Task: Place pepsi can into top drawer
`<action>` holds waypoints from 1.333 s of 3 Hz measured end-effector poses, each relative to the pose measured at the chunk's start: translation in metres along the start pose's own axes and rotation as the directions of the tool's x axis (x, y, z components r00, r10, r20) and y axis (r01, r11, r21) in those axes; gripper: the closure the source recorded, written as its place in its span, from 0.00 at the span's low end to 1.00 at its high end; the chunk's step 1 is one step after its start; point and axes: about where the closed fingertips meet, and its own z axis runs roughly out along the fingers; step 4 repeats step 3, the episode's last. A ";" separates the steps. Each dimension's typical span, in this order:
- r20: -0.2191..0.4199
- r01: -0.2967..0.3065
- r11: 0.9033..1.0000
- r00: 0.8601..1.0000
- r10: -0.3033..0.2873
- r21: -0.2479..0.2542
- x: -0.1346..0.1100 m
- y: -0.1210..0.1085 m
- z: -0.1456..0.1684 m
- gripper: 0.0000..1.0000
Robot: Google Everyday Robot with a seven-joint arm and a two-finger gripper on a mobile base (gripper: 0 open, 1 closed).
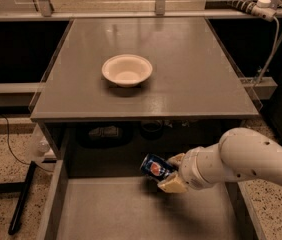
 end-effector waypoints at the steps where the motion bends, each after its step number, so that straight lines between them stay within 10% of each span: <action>1: 0.000 0.000 1.000 1.000 0.000 0.000 0.000 0.000 0.000 0.12; 4: 0.000 0.000 1.000 1.000 0.000 0.000 0.000 0.000 0.000 0.00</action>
Offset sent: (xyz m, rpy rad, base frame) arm 0.0000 0.0000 0.0000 0.0000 0.0000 0.0000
